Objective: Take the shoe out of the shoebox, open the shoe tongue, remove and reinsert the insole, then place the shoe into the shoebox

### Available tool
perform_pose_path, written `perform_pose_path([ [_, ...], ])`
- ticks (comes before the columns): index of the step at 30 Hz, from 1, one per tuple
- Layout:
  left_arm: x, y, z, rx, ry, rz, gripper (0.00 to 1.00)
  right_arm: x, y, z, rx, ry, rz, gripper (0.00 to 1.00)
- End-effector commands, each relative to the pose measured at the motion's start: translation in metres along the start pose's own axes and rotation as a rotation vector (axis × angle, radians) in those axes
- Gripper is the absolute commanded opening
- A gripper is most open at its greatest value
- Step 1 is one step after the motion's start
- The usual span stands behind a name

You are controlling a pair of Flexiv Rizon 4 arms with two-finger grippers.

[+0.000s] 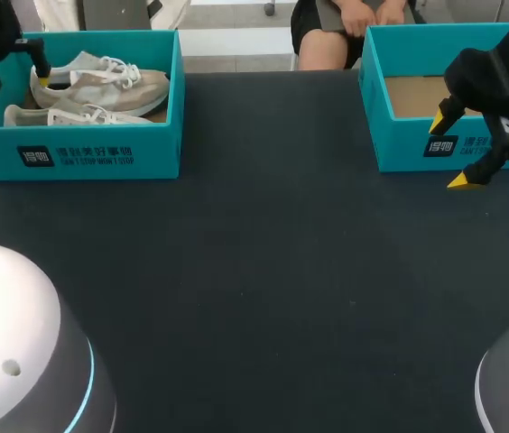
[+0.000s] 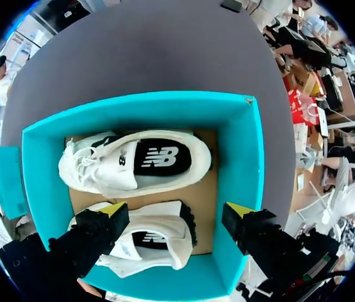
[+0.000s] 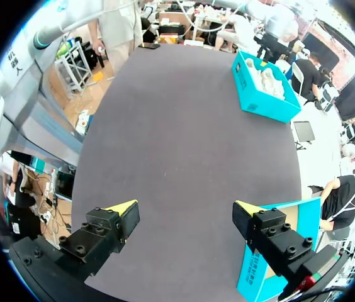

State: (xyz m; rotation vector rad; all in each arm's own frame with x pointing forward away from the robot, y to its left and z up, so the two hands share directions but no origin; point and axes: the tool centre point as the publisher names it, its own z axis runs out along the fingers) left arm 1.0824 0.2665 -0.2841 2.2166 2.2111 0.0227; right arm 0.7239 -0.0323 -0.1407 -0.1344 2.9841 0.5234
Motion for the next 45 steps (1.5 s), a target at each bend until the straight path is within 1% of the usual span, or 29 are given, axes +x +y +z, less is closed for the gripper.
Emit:
perform_pose_path([
  [1, 0.006, -0.024, -0.008, -0.062, 0.017, -0.019, 1.00, -0.002, 0.001, 0.001, 0.003, 0.004, 0.001, 1.00],
  [2, 0.009, -0.029, -0.010, -0.071, 0.018, -0.028, 0.81, -0.002, 0.001, 0.001, 0.003, 0.004, 0.001, 1.00],
  [3, 0.010, -0.031, -0.010, -0.072, 0.016, -0.030, 0.65, -0.002, 0.001, 0.001, 0.003, 0.004, 0.001, 1.00],
  [4, 0.012, -0.035, -0.010, -0.086, 0.024, -0.035, 0.58, -0.002, 0.001, 0.001, 0.003, 0.004, 0.001, 1.00],
  [6, 0.015, -0.042, -0.010, -0.090, 0.006, -0.032, 0.59, -0.002, 0.001, 0.001, 0.003, 0.004, 0.001, 1.00],
  [7, 0.016, -0.045, -0.009, -0.087, 0.007, -0.027, 0.64, -0.002, 0.001, 0.001, 0.003, 0.004, 0.001, 1.00],
  [8, 0.016, -0.049, -0.007, -0.089, 0.007, -0.027, 0.60, -0.002, 0.001, 0.001, 0.003, 0.004, 0.001, 1.00],
  [9, 0.017, -0.051, -0.004, -0.091, 0.006, -0.025, 0.62, -0.002, 0.001, 0.001, 0.003, 0.004, 0.001, 1.00],
  [14, 0.020, -0.054, 0.006, -0.080, 0.008, -0.022, 0.56, -0.002, 0.001, 0.001, 0.003, 0.004, 0.001, 1.00],
  [17, 0.021, -0.054, 0.014, -0.076, 0.018, -0.024, 0.62, -0.002, 0.001, 0.001, 0.003, 0.004, 0.001, 1.00],
  [20, 0.022, -0.050, 0.022, -0.072, 0.036, -0.041, 0.68, -0.002, 0.001, 0.001, 0.003, 0.004, 0.001, 1.00],
  [22, 0.023, -0.047, 0.027, -0.067, 0.027, -0.045, 0.67, -0.002, 0.001, 0.001, 0.003, 0.004, 0.001, 1.00],
  [24, 0.023, -0.044, 0.030, -0.067, 0.028, -0.047, 0.70, -0.002, 0.001, 0.001, 0.003, 0.004, 0.001, 1.00],
  [25, 0.023, -0.042, 0.033, -0.067, 0.028, -0.048, 0.74, -0.002, 0.001, 0.001, 0.003, 0.004, 0.001, 1.00],
  [26, 0.023, -0.041, 0.036, -0.073, 0.027, -0.053, 0.81, -0.002, 0.001, 0.001, 0.003, 0.004, 0.001, 1.00],
  [30, 0.026, -0.038, 0.049, -0.058, 0.044, -0.062, 0.80, -0.002, 0.001, 0.001, 0.003, 0.004, 0.001, 1.00],
  [33, 0.027, -0.039, 0.056, -0.051, 0.050, -0.064, 0.83, -0.002, 0.001, 0.001, 0.003, 0.004, 0.001, 1.00],
  [35, 0.028, -0.040, 0.062, -0.050, 0.039, -0.063, 0.80, -0.002, 0.001, 0.001, 0.003, 0.004, 0.001, 1.00],
  [38, 0.030, -0.039, 0.072, -0.048, 0.052, -0.074, 0.78, -0.002, 0.001, 0.001, 0.003, 0.004, 0.001, 1.00],
  [39, 0.031, -0.039, 0.075, -0.037, 0.058, -0.076, 0.76, -0.002, 0.001, 0.001, 0.003, 0.004, 0.001, 1.00],
  [42, 0.034, -0.038, 0.084, -0.028, 0.077, -0.082, 0.74, -0.002, 0.001, 0.001, 0.003, 0.004, 0.001, 1.00],
  [43, 0.034, -0.039, 0.086, -0.025, 0.074, -0.078, 0.65, -0.002, 0.001, 0.001, 0.003, 0.004, 0.001, 1.00],
  [44, 0.035, -0.039, 0.086, -0.023, 0.076, -0.078, 0.53, -0.002, 0.001, 0.001, 0.003, 0.004, 0.001, 1.00],
  [45, 0.035, -0.039, 0.087, -0.020, 0.079, -0.077, 0.45, -0.002, 0.001, 0.001, 0.003, 0.004, 0.001, 1.00],
])
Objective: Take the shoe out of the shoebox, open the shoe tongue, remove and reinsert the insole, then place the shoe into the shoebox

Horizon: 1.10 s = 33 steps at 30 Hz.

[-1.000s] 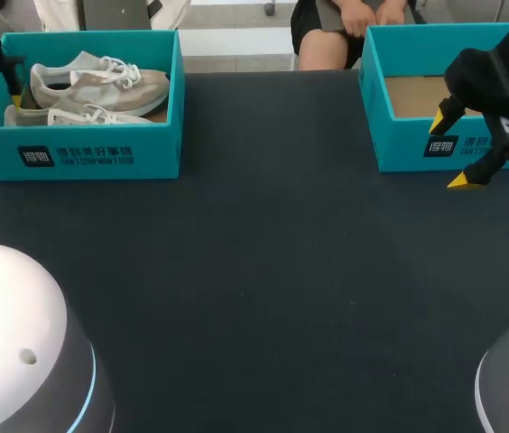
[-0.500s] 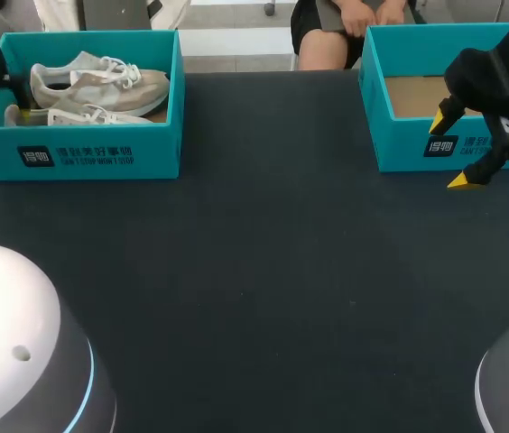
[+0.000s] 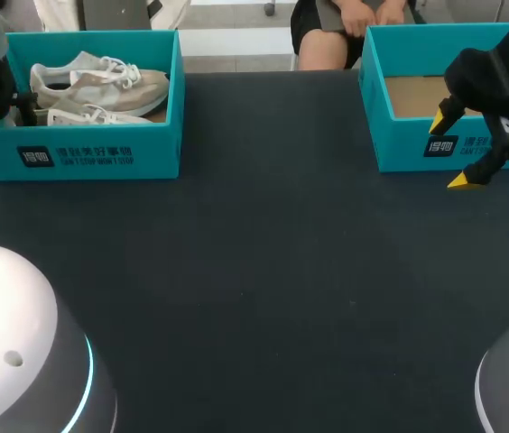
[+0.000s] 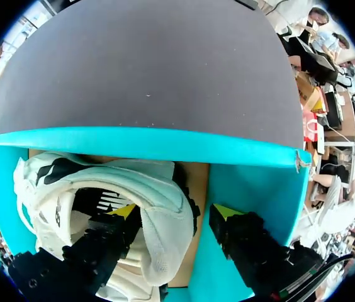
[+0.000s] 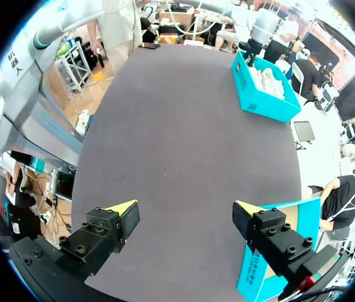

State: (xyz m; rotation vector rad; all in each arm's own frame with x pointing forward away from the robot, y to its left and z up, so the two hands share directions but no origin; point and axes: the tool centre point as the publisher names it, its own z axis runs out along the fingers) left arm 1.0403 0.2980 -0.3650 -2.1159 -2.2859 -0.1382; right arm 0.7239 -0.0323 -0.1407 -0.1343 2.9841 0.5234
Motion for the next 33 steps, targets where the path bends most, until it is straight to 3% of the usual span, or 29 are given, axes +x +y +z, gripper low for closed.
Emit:
perform_pose_path([
  [1, 0.004, 0.004, 0.007, 0.009, 0.002, 0.002, 0.35, -0.002, 0.001, 0.001, 0.003, 0.004, 0.001, 1.00],
  [2, 0.005, 0.004, 0.007, 0.012, 0.008, 0.005, 0.22, -0.002, 0.001, 0.001, 0.003, 0.004, 0.001, 1.00],
  [3, 0.005, 0.003, 0.007, 0.018, 0.020, 0.012, 0.00, -0.002, 0.001, 0.001, 0.003, 0.004, 0.001, 1.00],
  [7, 0.009, 0.002, 0.005, 0.028, 0.039, 0.024, 0.00, -0.002, 0.001, 0.001, 0.003, 0.004, 0.001, 1.00],
  [11, 0.012, 0.001, -0.010, 0.093, 0.028, 0.085, 0.00, -0.002, 0.001, 0.001, 0.003, 0.004, 0.001, 1.00],
  [18, 0.019, 0.006, -0.064, 0.168, 0.024, 0.142, 0.00, -0.002, 0.001, 0.001, 0.003, 0.004, 0.001, 1.00],
  [27, 0.033, 0.019, -0.139, 0.199, -0.026, 0.164, 0.00, -0.002, 0.001, 0.001, 0.003, 0.004, 0.001, 1.00],
  [33, 0.039, 0.023, -0.166, 0.190, -0.020, 0.141, 0.00, -0.002, 0.001, 0.001, 0.003, 0.004, 0.001, 1.00],
])
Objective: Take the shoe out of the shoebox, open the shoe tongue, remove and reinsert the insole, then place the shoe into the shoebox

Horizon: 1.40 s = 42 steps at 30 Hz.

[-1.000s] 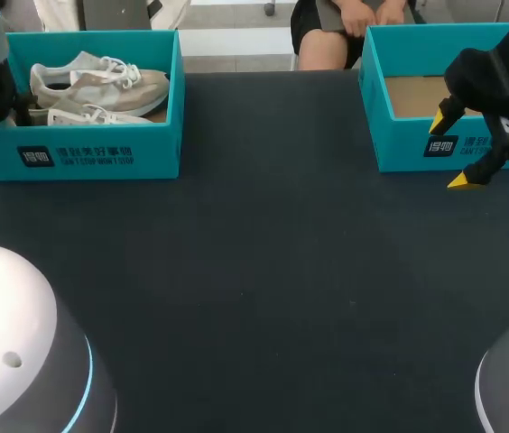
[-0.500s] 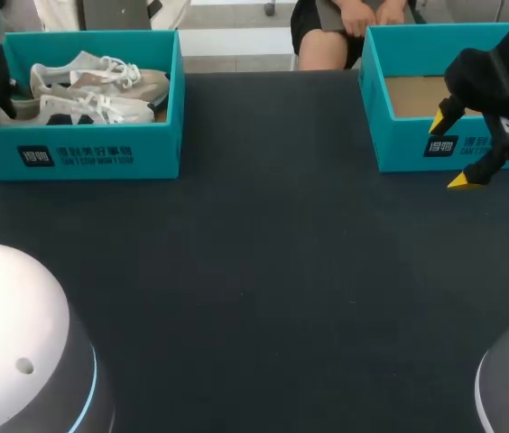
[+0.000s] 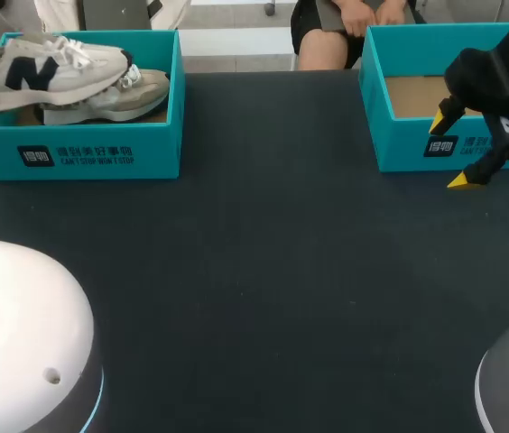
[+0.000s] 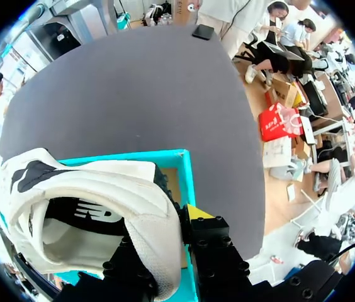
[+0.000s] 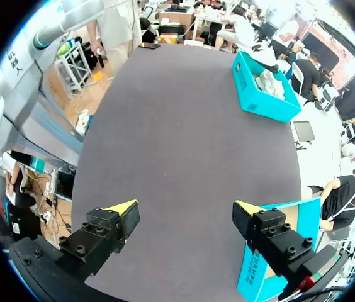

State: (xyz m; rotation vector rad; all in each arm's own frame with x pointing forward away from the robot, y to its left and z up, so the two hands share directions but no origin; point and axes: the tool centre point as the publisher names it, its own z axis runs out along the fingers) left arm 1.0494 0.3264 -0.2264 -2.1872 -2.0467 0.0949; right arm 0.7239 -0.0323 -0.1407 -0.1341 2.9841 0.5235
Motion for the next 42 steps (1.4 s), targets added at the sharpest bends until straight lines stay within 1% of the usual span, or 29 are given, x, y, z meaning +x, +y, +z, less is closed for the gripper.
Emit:
perform_pose_path([
  [1, 0.000, -0.001, -0.031, 0.002, -0.003, -0.010, 0.00, -0.002, 0.001, 0.001, 0.003, 0.004, 0.001, 1.00],
  [21, 0.000, -0.001, -0.031, 0.002, -0.003, -0.010, 0.00, -0.002, 0.001, 0.001, 0.003, 0.004, 0.001, 1.00],
  [22, -0.002, -0.007, -0.031, -0.015, -0.021, -0.007, 0.00, -0.002, 0.001, 0.001, 0.003, 0.004, 0.001, 1.00],
  [23, -0.006, -0.013, -0.033, -0.025, 0.011, -0.021, 0.00, -0.002, 0.001, 0.001, 0.003, 0.004, 0.001, 1.00],
  [25, -0.014, -0.028, -0.039, -0.059, -0.002, -0.005, 0.00, -0.002, 0.001, 0.001, 0.003, 0.004, 0.001, 1.00],
  [26, -0.018, -0.033, -0.042, -0.069, 0.016, -0.011, 0.00, -0.002, 0.001, 0.001, 0.003, 0.004, 0.001, 1.00],
  [27, -0.019, -0.036, -0.044, -0.086, 0.003, -0.001, 0.00, -0.002, 0.001, 0.001, 0.003, 0.004, 0.001, 1.00],
  [28, -0.023, -0.041, -0.048, -0.088, 0.023, -0.014, 0.00, -0.002, 0.001, 0.001, 0.003, 0.004, 0.001, 1.00],
  [29, -0.027, -0.047, -0.051, -0.097, 0.011, -0.003, 0.00, -0.002, 0.001, 0.001, 0.003, 0.004, 0.001, 1.00],
  [31, -0.037, -0.060, -0.058, -0.086, 0.045, -0.032, 0.00, -0.002, 0.001, 0.001, 0.003, 0.004, 0.001, 1.00],
  [32, -0.041, -0.064, -0.059, -0.080, 0.018, -0.022, 0.00, -0.002, 0.001, 0.001, 0.003, 0.004, 0.001, 1.00],
  [33, -0.046, -0.070, -0.061, -0.070, 0.044, -0.053, 0.00, -0.002, 0.001, 0.001, 0.003, 0.004, 0.001, 1.00],
  [34, -0.049, -0.074, -0.063, -0.072, 0.023, -0.052, 0.00, -0.002, 0.001, 0.001, 0.003, 0.004, 0.001, 1.00],
  [35, -0.051, -0.077, -0.063, -0.061, 0.032, -0.073, 0.00, -0.002, 0.001, 0.001, 0.003, 0.004, 0.001, 1.00],
  [37, -0.059, -0.085, -0.065, -0.064, 0.025, -0.070, 0.00, -0.002, 0.001, 0.001, 0.003, 0.004, 0.001, 1.00],
  [38, -0.064, -0.089, -0.066, -0.060, 0.052, -0.089, 0.00, -0.002, 0.001, 0.001, 0.003, 0.004, 0.001, 1.00],
  [39, -0.070, -0.094, -0.066, -0.068, 0.047, -0.074, 0.00, -0.002, 0.001, 0.001, 0.003, 0.004, 0.001, 1.00],
  [40, -0.076, -0.099, -0.067, -0.062, 0.082, -0.090, 0.00, -0.002, 0.001, 0.001, 0.003, 0.004, 0.001, 1.00],
  [42, -0.090, -0.109, -0.068, -0.062, 0.101, -0.085, 0.00, -0.002, 0.001, 0.001, 0.003, 0.004, 0.001, 1.00],
])
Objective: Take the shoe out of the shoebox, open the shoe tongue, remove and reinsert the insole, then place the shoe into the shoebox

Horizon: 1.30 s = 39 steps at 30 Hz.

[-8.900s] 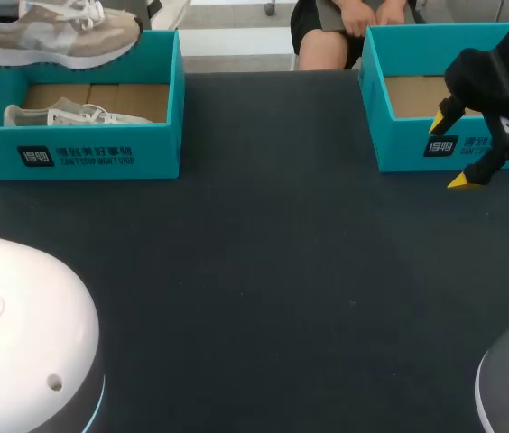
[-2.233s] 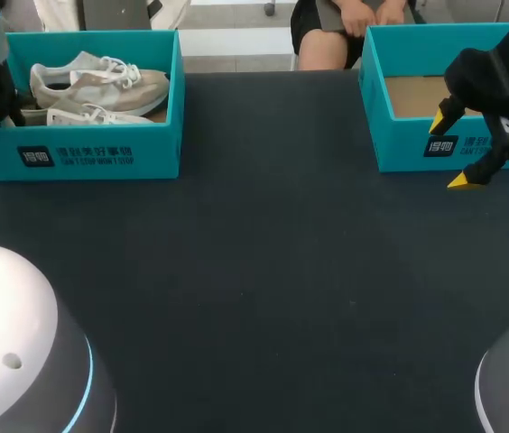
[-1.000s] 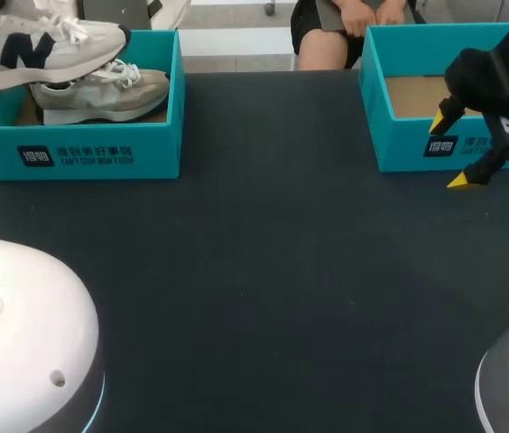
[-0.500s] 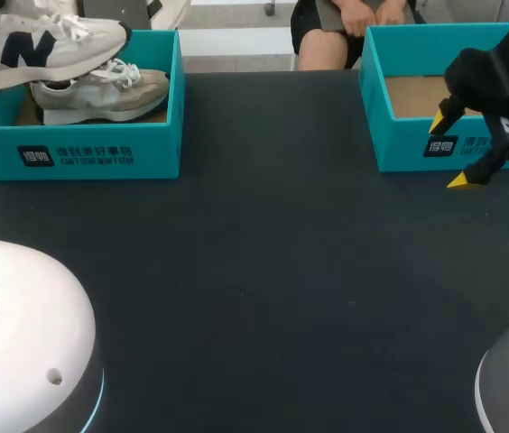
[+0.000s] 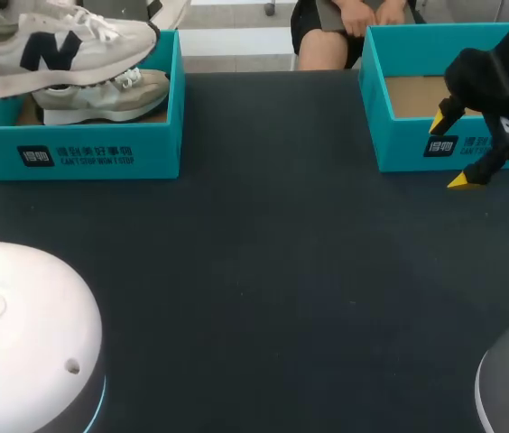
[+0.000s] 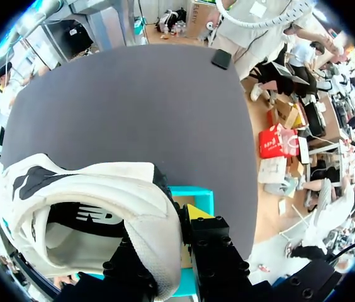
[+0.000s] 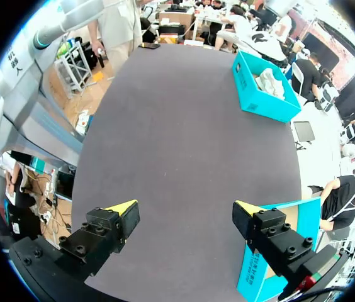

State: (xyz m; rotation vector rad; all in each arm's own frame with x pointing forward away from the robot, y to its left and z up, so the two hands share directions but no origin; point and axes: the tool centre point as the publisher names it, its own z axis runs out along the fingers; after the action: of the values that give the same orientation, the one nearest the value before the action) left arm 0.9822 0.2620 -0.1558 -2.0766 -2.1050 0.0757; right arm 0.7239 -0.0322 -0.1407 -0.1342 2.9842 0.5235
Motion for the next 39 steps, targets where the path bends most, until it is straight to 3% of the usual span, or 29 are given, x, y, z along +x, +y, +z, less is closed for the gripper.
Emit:
perform_pose_path([
  [1, -0.028, -0.044, -0.004, -0.091, 0.091, -0.016, 0.00, -0.002, 0.001, 0.001, 0.003, 0.004, 0.001, 1.00],
  [7, -0.067, -0.082, -0.007, -0.132, 0.142, -0.018, 0.00, -0.002, 0.001, 0.001, 0.003, 0.004, 0.001, 1.00],
  [15, -0.107, -0.118, -0.008, -0.163, 0.187, -0.008, 0.00, -0.002, 0.001, 0.001, 0.003, 0.004, 0.001, 1.00],
  [25, -0.136, -0.151, -0.010, -0.090, 0.160, 0.019, 0.00, -0.002, 0.001, 0.001, 0.003, 0.004, 0.001, 1.00],
  [28, -0.149, -0.165, -0.008, -0.105, 0.196, 0.068, 0.00, -0.002, 0.001, 0.001, 0.003, 0.004, 0.001, 1.00],
  [39, -0.149, -0.165, -0.008, -0.105, 0.196, 0.068, 0.00, -0.002, 0.001, 0.001, 0.003, 0.004, 0.001, 1.00],
])
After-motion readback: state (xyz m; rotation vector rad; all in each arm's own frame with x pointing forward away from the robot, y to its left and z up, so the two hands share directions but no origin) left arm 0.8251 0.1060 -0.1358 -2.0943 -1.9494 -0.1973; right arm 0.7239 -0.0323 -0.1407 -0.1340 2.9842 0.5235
